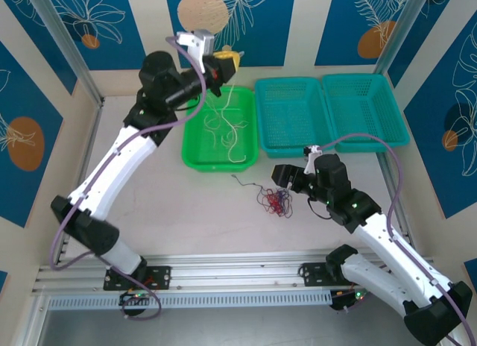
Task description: Untangle the cables
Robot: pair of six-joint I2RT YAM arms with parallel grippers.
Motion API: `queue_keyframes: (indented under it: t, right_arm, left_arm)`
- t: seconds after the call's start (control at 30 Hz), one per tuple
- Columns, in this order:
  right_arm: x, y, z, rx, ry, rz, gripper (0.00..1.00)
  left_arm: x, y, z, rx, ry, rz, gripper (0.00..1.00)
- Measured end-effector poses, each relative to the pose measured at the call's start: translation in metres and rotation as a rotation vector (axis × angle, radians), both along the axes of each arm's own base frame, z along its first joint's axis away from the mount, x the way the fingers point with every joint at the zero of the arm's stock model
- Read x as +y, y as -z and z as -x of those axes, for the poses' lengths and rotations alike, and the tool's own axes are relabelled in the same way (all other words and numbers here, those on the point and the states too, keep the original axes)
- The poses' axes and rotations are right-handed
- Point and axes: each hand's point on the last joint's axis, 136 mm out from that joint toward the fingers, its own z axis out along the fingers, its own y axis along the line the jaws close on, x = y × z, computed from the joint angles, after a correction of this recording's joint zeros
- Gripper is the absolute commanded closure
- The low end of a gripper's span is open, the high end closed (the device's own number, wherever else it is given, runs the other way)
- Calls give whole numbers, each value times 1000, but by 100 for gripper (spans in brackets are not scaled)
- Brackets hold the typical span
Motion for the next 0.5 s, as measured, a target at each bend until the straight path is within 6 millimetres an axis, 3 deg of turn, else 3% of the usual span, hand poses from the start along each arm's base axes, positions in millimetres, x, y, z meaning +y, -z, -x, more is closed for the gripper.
queue_keyframes:
  t: [0.1, 0.17, 0.37, 0.5]
  right_arm:
    - [-2, 0, 3, 2, -2, 7, 19]
    - [-3, 1, 5, 3, -4, 10, 16]
    - [-7, 4, 9, 17, 4, 21, 11]
    - [-9, 20, 7, 79, 14, 51, 0]
  left_arm:
    - [2, 18, -40, 46, -52, -29, 100]
    - [2, 42, -63, 97, -79, -55, 100]
    - [-1, 146, -113, 322, -130, -145, 100]
    - [9, 230, -128, 507, -194, -198, 56]
